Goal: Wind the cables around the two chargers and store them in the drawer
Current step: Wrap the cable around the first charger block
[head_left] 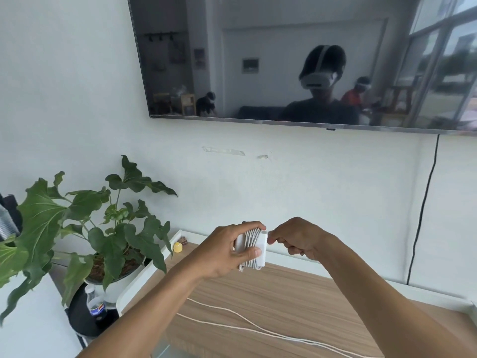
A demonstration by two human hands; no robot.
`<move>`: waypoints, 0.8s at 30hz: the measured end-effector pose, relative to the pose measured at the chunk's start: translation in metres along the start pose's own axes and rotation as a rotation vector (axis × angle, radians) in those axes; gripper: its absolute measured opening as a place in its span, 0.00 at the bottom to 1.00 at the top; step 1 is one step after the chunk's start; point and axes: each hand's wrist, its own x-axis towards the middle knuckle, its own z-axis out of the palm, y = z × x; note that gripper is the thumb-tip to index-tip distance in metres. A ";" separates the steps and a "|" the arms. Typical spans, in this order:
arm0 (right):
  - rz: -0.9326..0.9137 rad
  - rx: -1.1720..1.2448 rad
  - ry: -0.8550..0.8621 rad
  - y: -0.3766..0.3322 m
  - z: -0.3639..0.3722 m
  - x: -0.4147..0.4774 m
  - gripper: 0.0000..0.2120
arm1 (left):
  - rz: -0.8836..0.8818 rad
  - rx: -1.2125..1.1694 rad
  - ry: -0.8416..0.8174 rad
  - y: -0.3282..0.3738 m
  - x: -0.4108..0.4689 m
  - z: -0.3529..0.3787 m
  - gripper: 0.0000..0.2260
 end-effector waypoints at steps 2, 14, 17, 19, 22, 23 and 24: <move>-0.021 -0.033 -0.003 0.000 0.001 -0.001 0.09 | -0.008 -0.001 -0.012 0.001 -0.001 0.002 0.18; -0.048 0.051 0.057 0.018 0.011 0.000 0.11 | -0.113 -0.528 0.058 0.011 0.002 0.001 0.16; -0.110 0.157 0.033 0.022 0.021 -0.004 0.18 | -0.138 -0.665 0.084 0.009 0.000 0.005 0.16; -0.163 0.218 -0.016 0.025 0.024 -0.011 0.14 | -0.171 -0.790 0.142 0.005 0.000 0.006 0.16; -0.267 0.297 -0.067 0.032 0.030 -0.020 0.11 | -0.216 -0.925 0.237 0.000 0.001 0.000 0.19; -0.295 0.277 -0.033 0.034 0.032 -0.023 0.12 | -0.225 -0.926 0.255 -0.002 0.001 -0.001 0.19; -0.327 0.223 0.026 0.035 0.035 -0.025 0.13 | -0.231 -0.916 0.270 -0.003 0.002 -0.002 0.18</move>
